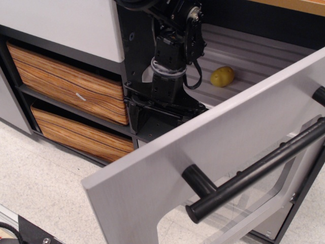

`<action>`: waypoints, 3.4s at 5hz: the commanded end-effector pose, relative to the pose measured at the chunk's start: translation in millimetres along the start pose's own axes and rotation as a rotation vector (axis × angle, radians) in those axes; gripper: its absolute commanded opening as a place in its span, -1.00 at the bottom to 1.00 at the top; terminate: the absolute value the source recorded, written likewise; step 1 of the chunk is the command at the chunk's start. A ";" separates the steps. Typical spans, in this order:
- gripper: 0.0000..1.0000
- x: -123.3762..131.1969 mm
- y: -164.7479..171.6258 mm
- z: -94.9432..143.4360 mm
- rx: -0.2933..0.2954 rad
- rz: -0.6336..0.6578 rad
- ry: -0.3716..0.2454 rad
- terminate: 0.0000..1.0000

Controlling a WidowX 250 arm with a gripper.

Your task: Close oven

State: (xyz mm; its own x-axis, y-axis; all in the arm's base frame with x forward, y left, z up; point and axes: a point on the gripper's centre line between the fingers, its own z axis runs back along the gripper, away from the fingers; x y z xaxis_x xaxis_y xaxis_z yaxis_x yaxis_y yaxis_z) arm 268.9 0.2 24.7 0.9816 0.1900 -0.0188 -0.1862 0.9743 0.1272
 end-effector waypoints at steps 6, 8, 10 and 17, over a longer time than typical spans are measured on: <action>1.00 -40.6 -30.3 121.9 -0.185 0.370 -0.024 -1.00; 1.00 -59.5 -56.9 164.6 -0.319 0.393 -0.006 -1.00; 1.00 -71.0 -72.9 200.7 -0.399 0.408 0.002 -1.00; 1.00 -55.3 -87.9 151.1 -0.312 0.549 0.032 -1.00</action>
State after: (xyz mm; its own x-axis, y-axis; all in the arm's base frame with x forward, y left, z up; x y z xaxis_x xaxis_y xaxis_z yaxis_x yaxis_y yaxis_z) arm 234.5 -116.2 151.8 0.7339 0.6752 -0.0735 -0.6782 0.7225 -0.1344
